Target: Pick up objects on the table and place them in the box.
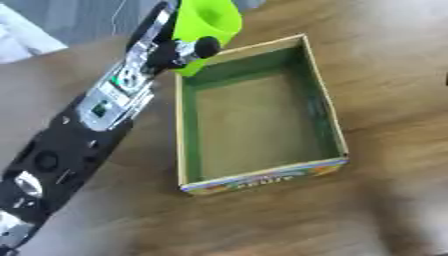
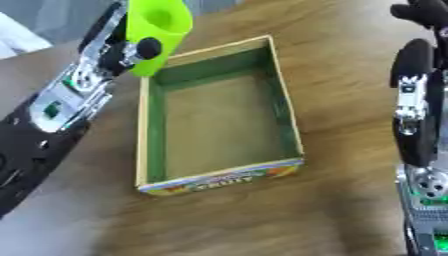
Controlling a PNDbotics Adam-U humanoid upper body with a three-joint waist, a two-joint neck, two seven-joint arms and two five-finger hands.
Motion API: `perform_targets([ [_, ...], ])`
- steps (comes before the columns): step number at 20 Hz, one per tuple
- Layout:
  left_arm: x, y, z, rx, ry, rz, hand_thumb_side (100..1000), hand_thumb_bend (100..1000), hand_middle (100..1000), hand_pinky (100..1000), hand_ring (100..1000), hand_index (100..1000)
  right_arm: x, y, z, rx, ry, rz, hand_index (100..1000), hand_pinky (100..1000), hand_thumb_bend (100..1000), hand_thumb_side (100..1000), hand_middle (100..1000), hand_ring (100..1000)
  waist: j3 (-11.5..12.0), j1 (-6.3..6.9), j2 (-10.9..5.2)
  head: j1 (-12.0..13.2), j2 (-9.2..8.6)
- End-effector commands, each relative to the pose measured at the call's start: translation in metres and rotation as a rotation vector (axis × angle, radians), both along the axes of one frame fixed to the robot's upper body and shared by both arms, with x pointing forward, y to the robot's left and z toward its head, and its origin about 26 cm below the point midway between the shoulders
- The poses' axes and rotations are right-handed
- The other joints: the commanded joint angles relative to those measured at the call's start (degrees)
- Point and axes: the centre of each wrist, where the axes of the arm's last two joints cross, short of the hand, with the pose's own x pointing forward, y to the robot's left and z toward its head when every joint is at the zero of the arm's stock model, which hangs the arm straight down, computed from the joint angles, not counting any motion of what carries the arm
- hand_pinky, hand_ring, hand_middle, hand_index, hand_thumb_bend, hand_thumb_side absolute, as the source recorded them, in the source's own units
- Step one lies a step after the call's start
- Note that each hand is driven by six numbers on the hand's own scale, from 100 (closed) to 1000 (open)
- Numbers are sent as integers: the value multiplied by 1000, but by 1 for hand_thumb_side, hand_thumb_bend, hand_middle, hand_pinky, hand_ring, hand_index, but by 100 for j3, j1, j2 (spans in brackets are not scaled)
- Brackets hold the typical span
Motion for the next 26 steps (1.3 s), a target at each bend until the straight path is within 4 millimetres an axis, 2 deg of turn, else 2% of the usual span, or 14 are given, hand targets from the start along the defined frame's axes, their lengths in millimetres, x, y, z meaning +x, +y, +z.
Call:
perform_targets([
  [1,6,-9,4,-42,-48,-9,628,895,480,145,253,579,-2,5,9,11,-30,25,880,164,146,1000,861,762,-32,-70,-45,238,-4],
  [6,15,-25,-5,-148,-62,-10,692,852,528,240,319,632,-3,9,12,17,-37,42,880,161,150,1000,861,762,-94,-97,53,315,-58],
  [10,14,-31,-10,-192,-64,-20,782,836,645,436,455,724,-3,8,11,17,-32,41,880,160,154,1000,861,762,-78,-105,52,230,-19],
  [12,12,-31,-10,-167,-72,-31,803,848,697,485,491,764,-3,8,11,16,-29,39,880,160,152,1000,861,762,-63,-107,37,204,-5],
  [14,10,-31,-10,-135,-82,-38,836,942,803,619,609,862,-3,7,10,16,-28,38,880,162,151,1000,861,762,-52,-110,21,176,-2],
  [15,9,-31,-10,-121,-86,-42,872,1000,896,754,732,949,-3,7,10,16,-28,38,880,162,150,1000,861,762,-47,-113,15,165,-1],
  [16,8,-31,-9,-91,-94,-53,892,1000,984,894,835,1000,-3,7,10,16,-26,37,880,162,150,1000,861,762,-36,-116,2,149,-1],
  [17,7,-31,-8,-67,-100,-62,907,1000,1000,929,862,1000,-2,7,9,16,-24,36,880,162,159,1000,861,762,-25,-120,-7,136,-1],
  [18,5,-31,-6,-38,-112,-74,893,1000,1000,1000,930,1000,-2,7,9,15,-22,36,880,163,150,1000,861,762,-12,-122,-19,127,-1],
  [19,4,-30,-3,-12,-123,-84,893,1000,1000,1000,930,1000,-2,7,8,15,-21,36,880,163,150,1000,861,762,-1,-124,-29,120,-1],
  [20,2,-31,1,9,-139,-95,879,1000,1000,1000,970,1000,-2,7,8,14,-20,35,880,164,149,1000,861,762,14,-126,-40,110,-1],
  [21,0,-30,4,26,-153,-103,914,1000,1000,1000,971,1000,-2,7,7,14,-19,36,880,164,156,1000,861,762,25,-128,-48,102,-1],
  [22,-2,-30,8,39,-168,-109,879,1000,1000,1000,966,1000,-2,7,7,13,-18,35,880,164,150,1000,861,762,37,-132,-57,95,-1],
  [26,-9,-26,27,37,-226,-112,895,1000,1000,1000,916,1000,-2,6,5,10,-11,32,880,163,152,1000,861,762,96,-148,-87,57,-1],
])
